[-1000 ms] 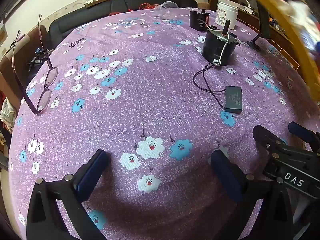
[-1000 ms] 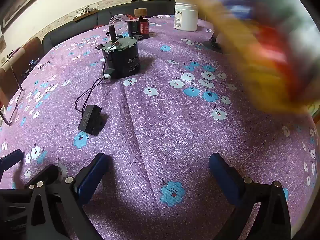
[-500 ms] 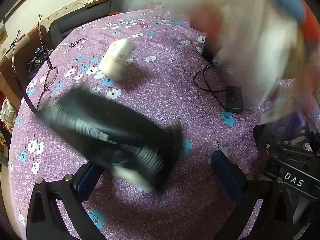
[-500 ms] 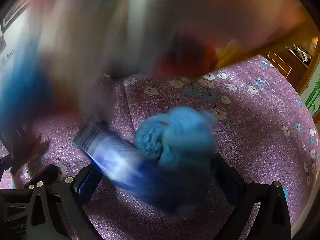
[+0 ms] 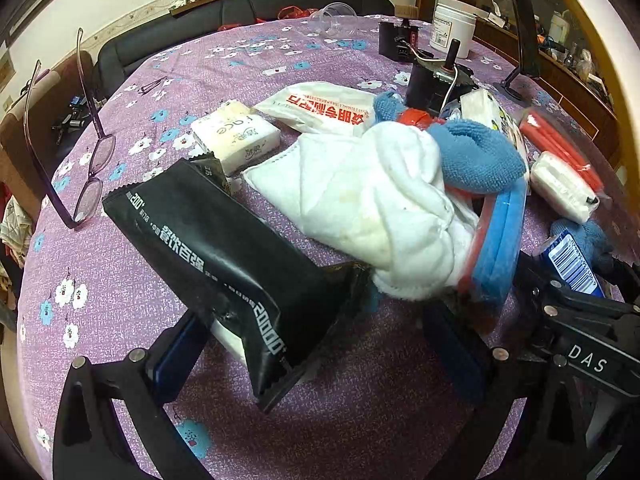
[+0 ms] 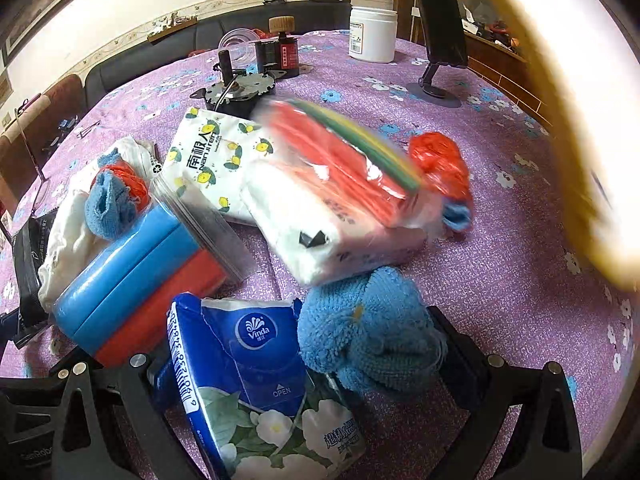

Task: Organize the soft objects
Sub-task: 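Grasp the black snack pouch with the left gripper while the right gripper grasps the Vinda tissue pack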

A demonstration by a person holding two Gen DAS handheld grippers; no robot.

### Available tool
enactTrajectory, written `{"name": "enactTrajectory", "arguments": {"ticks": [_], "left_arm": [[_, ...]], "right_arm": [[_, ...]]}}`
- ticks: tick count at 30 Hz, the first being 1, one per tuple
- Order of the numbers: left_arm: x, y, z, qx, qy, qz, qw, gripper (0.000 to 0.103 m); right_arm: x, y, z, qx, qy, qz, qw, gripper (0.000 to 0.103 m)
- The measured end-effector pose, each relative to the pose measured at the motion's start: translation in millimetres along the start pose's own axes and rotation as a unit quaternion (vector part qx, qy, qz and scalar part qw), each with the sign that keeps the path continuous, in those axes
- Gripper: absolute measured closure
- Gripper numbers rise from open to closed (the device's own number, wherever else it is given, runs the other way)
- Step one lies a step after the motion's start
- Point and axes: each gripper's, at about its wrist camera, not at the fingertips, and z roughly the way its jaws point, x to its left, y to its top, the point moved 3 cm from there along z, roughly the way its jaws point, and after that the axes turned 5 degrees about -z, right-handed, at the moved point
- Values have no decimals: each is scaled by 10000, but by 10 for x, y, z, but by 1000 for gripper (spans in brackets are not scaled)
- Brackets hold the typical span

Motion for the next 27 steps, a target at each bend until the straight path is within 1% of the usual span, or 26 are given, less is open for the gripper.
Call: {"name": "enactTrajectory", "arguments": {"ticks": [16, 18, 19, 22, 24, 25, 26, 27], "left_arm": [[-1, -12, -16, 7, 16, -12, 10000, 0], [0, -41, -43, 82, 16, 18, 10000, 0], [9, -71, -77, 152, -74, 55, 9998, 0], [87, -200, -227, 206, -509, 91, 9985, 0], [199, -275, -335, 178, -664, 84, 9976, 0], [288, -314, -400, 123, -672, 37, 9977, 0], [365, -347, -448, 93, -671, -22, 9977, 0], [458, -374, -497, 67, -689, -101, 9975, 0]], "right_arm": [[-3, -6, 1, -7, -1, -4, 10000, 1], [-16, -12, -1, -3, -7, -12, 10000, 1], [-33, -27, 6, -5, -7, -51, 10000, 1], [-73, -78, -19, -7, 76, -73, 9999, 1], [-28, -106, -61, 117, 324, -414, 9985, 1], [62, -59, -91, 258, 581, -730, 9953, 1], [6, -119, -153, 279, 869, -887, 9919, 1], [-61, -167, -190, 214, 1083, -884, 9900, 1]]}}
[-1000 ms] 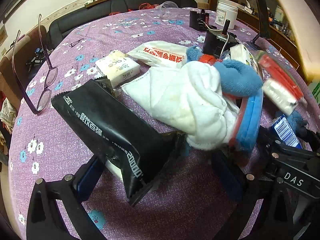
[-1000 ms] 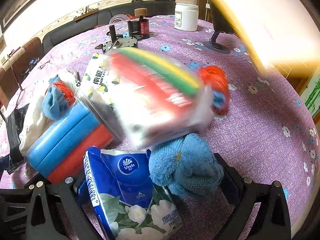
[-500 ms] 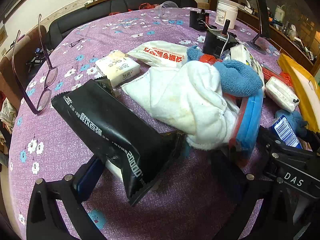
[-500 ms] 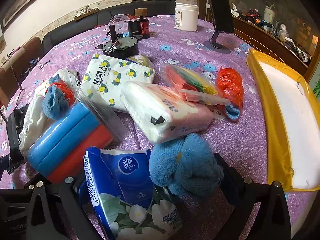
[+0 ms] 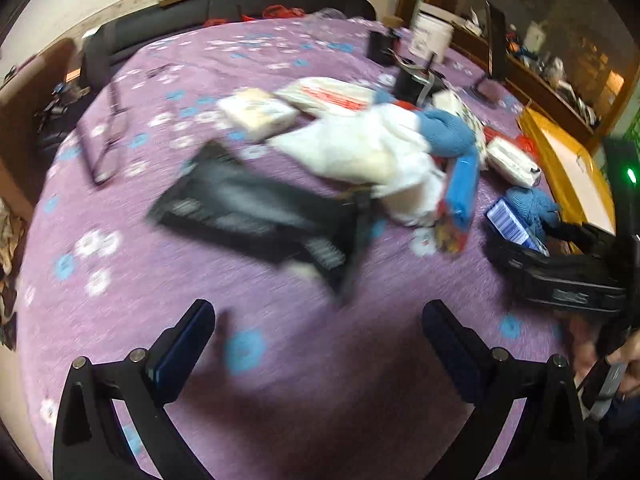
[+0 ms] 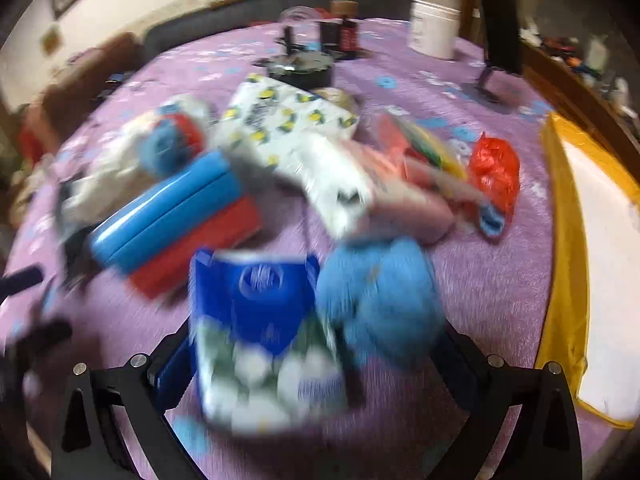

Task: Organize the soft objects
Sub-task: 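Grasp the black snack pouch with the left gripper while the right gripper grasps the Vinda tissue pack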

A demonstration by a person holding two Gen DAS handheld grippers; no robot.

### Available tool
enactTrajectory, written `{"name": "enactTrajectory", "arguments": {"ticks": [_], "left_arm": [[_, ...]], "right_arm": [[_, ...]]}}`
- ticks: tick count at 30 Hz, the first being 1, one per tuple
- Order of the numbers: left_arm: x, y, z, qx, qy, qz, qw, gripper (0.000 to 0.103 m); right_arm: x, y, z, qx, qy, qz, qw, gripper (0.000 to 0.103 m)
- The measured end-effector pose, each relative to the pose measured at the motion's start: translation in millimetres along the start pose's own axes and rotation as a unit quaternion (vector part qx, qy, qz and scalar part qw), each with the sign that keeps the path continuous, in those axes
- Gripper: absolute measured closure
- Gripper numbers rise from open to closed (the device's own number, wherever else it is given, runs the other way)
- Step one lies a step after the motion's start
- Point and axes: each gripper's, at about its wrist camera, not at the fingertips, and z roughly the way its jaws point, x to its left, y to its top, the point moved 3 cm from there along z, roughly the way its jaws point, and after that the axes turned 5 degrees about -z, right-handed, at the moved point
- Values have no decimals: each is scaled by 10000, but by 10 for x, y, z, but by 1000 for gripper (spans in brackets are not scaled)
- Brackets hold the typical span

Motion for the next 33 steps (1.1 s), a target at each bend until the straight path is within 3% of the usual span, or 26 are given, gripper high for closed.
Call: {"name": "enactTrajectory", "arguments": {"ticks": [1, 4, 6, 9, 14, 19, 21, 22, 23, 25, 29, 33], "left_arm": [[91, -14, -60, -45, -47, -95, 9999, 0], [328, 5, -175, -168, -99, -404, 9990, 0], [475, 66, -173, -134, -241, -834, 9961, 0], [617, 187, -85, -52, -585, -1627, 9849, 3], [501, 358, 164, 241, -543, -2007, 9778, 27], [326, 581, 317, 46, -170, -1957, 9805, 30], [296, 637, 412, 82, 114, -1854, 9826, 38], [274, 671, 418, -54, 263, -1736, 9844, 47], [255, 693, 441, -82, 364, -1592, 9865, 59], [227, 709, 465, -129, 515, -1362, 9893, 69], [216, 628, 367, -104, 130, -1218, 9924, 72], [239, 414, 186, -82, -184, -1094, 9938, 72]], "right_arm": [[-26, -78, -72, -83, 232, -106, 9996, 6], [-75, -232, -269, -118, 378, -497, 9980, 25], [-150, -282, -415, -295, 605, -488, 9965, 26], [-238, -296, -582, -630, 740, -483, 9941, 26], [-279, -296, -834, -1038, 849, -495, 9897, 26], [-321, -326, -900, -1233, 1352, -442, 9821, 26], [-287, -341, -905, -1245, 1367, -578, 9811, 32], [-261, -354, -923, -1279, 1378, -719, 9795, 35], [-230, -355, -930, -1293, 1376, -840, 9784, 35], [-160, -349, -884, -1175, 1364, -1073, 9778, 35], [-157, -298, -736, -1003, 1188, -1032, 9824, 35], [-106, -230, -638, -870, 1361, -1168, 9799, 35]]}}
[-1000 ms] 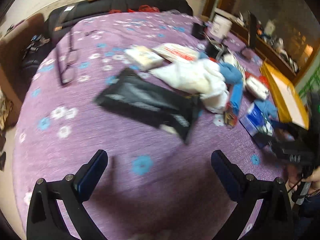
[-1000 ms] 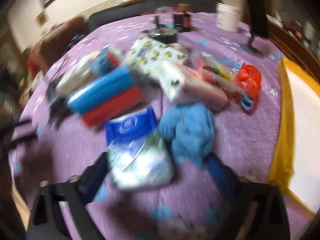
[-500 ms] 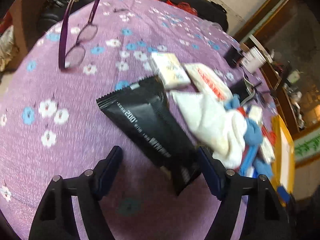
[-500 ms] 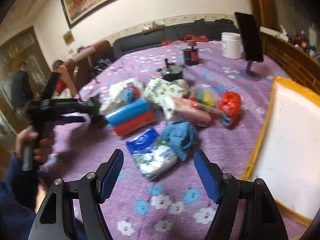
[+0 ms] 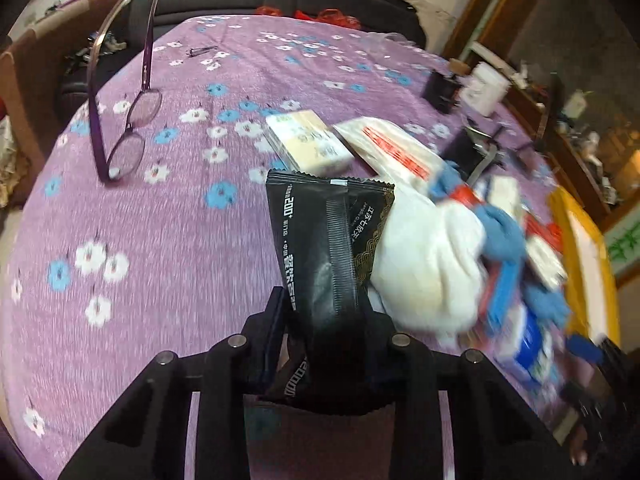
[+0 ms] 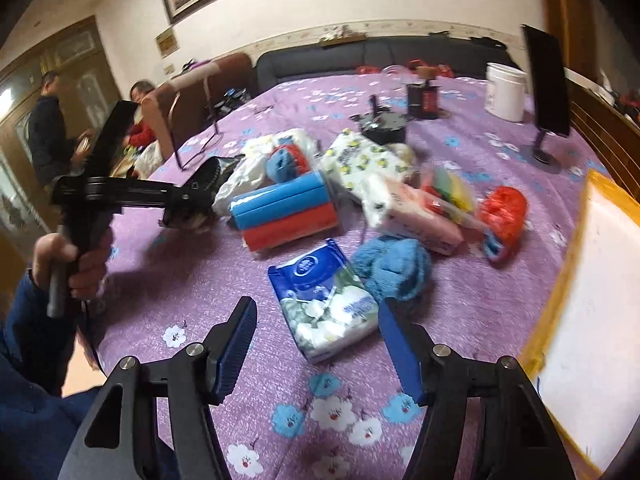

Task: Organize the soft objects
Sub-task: 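Grasp the black snack pouch with the left gripper while the right gripper grasps the Vinda tissue pack, then carry the pouch and tissue pack with both grippers over the yellow-rimmed tray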

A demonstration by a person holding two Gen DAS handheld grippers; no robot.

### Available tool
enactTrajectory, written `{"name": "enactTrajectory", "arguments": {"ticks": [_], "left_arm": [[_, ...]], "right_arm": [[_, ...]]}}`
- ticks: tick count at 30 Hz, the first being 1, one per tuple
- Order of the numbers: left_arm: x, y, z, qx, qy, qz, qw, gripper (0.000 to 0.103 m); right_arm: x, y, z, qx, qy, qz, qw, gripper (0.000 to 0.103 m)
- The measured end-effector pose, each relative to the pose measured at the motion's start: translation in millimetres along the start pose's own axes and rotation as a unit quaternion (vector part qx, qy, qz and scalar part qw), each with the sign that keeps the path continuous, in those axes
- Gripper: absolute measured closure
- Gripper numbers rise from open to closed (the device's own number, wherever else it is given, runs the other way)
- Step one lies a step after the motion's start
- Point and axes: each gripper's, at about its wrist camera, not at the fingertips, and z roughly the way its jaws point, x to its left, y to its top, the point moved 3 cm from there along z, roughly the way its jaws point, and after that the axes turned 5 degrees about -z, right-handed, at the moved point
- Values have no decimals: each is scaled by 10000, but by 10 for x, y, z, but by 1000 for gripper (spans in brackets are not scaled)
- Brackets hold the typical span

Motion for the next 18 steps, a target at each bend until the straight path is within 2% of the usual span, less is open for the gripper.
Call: {"name": "enactTrajectory", "arguments": {"ticks": [4, 10, 11, 12, 13, 18], "left_arm": [[86, -114, -156, -45, -245, 4, 9997, 72], [131, -147, -97, -7, -327, -24, 9995, 72], [134, -149, -79, -5, -303, -28, 9995, 72], [133, -151, -69, -14, -283, -19, 9996, 72], [127, -151, -63, -28, -283, 0, 9996, 72], [106, -154, -122, -188, -299, 70, 9994, 72]], "right_arm": [[39, 81, 224, 220, -142, -300, 9992, 35], [147, 114, 487, 522, -330, -695, 9957, 35], [197, 98, 503, 566, -381, -789, 9945, 39], [236, 76, 522, 631, -511, -863, 9930, 47], [279, 56, 530, 658, -628, -923, 9916, 47], [412, 57, 351, 373, -511, -881, 9941, 48]]}}
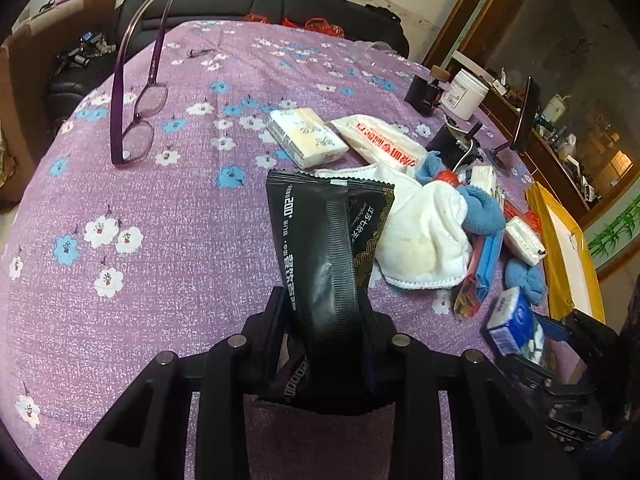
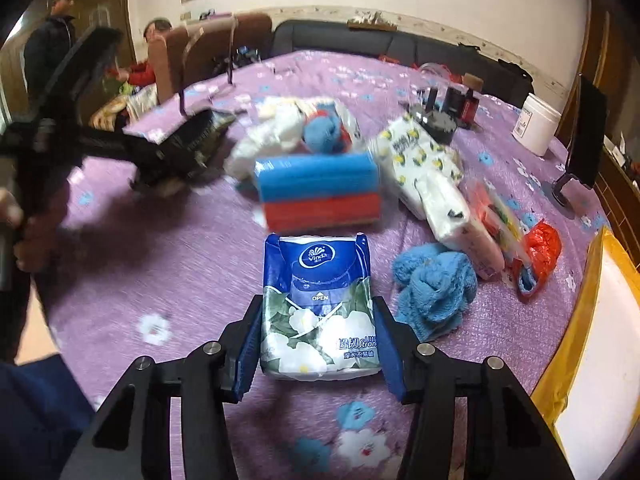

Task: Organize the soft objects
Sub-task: 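Carry the pouch and tissue pack with both grippers over the yellow-rimmed tray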

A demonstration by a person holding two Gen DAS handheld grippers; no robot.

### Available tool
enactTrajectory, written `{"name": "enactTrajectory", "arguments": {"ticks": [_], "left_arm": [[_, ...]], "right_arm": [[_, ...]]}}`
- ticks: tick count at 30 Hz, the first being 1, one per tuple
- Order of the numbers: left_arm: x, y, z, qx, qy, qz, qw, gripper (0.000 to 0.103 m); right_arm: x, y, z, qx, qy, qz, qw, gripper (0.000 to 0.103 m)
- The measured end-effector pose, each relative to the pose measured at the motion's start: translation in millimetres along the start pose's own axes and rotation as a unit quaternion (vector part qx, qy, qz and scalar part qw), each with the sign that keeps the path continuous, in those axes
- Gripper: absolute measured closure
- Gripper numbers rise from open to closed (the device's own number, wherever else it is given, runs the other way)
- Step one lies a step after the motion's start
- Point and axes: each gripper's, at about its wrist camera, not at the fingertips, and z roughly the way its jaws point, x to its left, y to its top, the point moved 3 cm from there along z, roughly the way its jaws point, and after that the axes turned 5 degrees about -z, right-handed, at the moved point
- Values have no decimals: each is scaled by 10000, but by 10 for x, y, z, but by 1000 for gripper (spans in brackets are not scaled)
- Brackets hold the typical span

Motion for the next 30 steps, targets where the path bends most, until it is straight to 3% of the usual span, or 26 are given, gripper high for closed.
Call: {"name": "enactTrajectory", "arguments": {"ticks": [6, 15, 30], "left_arm": [[-105, 20, -132, -176, -85, 100, 9998, 71], [-495, 40, -266, -301, -146, 474, 9983, 72], [-1404, 109, -331, -341, -481, 1211, 9909, 72]], "right_arm": [[-13, 95, -287, -565, 326, 281, 9975, 48], [-152, 48, -552, -980, 521, 725, 9912, 48], [-840, -134, -1072, -1620, 373, 1729, 9708, 48]]}}
